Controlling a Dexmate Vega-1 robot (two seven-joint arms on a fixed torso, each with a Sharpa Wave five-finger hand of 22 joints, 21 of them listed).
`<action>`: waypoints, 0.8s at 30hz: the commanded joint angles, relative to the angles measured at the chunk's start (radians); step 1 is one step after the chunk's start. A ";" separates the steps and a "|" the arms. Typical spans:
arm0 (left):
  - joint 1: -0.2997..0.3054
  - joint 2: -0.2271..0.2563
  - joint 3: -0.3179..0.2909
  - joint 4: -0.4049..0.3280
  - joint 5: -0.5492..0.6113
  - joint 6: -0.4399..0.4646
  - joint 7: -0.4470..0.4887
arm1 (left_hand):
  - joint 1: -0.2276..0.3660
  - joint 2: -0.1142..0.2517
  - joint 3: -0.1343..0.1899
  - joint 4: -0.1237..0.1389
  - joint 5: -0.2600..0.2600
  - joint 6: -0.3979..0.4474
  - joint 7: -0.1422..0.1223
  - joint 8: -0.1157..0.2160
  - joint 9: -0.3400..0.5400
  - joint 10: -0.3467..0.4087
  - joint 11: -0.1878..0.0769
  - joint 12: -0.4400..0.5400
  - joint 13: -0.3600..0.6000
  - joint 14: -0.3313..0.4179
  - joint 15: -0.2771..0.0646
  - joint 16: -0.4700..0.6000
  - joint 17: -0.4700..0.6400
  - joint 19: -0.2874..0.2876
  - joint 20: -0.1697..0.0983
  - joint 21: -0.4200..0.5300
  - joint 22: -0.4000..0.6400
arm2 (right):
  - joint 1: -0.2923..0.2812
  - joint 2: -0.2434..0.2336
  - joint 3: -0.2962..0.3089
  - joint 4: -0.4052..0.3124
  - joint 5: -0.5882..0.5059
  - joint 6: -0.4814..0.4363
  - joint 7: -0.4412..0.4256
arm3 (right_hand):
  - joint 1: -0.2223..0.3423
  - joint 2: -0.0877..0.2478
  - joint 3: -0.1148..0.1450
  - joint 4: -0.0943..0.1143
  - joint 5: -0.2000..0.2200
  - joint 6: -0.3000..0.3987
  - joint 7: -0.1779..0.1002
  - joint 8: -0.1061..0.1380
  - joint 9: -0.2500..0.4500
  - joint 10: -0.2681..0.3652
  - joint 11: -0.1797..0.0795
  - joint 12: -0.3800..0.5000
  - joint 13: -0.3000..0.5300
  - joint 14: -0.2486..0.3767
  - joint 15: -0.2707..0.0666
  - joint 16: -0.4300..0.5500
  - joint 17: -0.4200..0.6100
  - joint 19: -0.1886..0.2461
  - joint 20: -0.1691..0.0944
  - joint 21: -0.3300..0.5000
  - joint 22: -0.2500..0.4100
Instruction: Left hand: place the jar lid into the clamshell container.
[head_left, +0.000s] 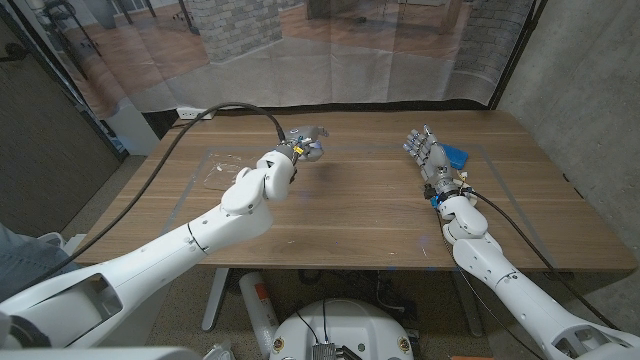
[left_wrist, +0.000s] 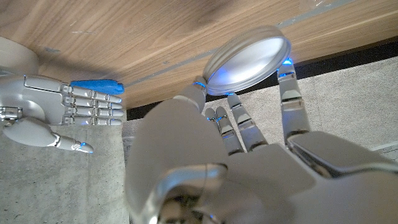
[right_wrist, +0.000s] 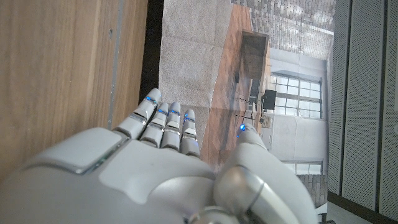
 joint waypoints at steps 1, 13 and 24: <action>0.037 0.023 -0.038 -0.034 -0.020 0.007 0.017 | -0.006 0.004 0.004 0.002 0.002 0.015 0.001 -0.004 0.002 0.009 0.000 -0.005 0.005 0.007 -0.037 -0.002 0.002 0.132 -0.136 0.006 0.001 | 0.010 -0.001 0.000 0.010 0.005 -0.003 0.009 | 0.004 0.005 0.001 -0.004 -0.001 0.009 0.003 -0.001 0.002 0.008 0.001 0.002 0.005 0.011 -0.002 -0.004 0.006 0.012 -0.005 -0.003 0.002; 0.082 0.055 -0.087 -0.071 -0.065 0.000 0.053 | -0.006 0.005 0.006 0.001 0.002 0.018 0.001 -0.004 0.002 0.011 -0.001 -0.006 0.005 0.010 -0.035 -0.004 0.002 0.127 -0.136 0.004 0.001 | 0.014 0.002 -0.002 0.018 0.006 -0.001 0.017 | 0.005 0.006 0.000 -0.005 -0.001 0.009 0.004 -0.001 0.002 0.008 0.000 0.001 0.005 0.012 -0.002 -0.004 0.006 0.014 -0.006 -0.006 0.003; 0.116 0.089 -0.117 -0.109 -0.093 0.011 0.071 | -0.007 0.006 0.007 0.001 0.002 0.021 -0.002 -0.004 0.002 0.014 -0.001 -0.006 0.005 0.011 -0.039 -0.005 0.003 0.125 -0.138 0.002 0.001 | 0.015 0.008 -0.003 0.031 0.012 0.003 0.025 | 0.005 0.007 0.000 -0.006 -0.001 0.009 0.003 -0.001 0.002 0.010 0.000 0.002 0.005 0.013 -0.003 -0.005 0.005 0.016 -0.006 -0.009 0.003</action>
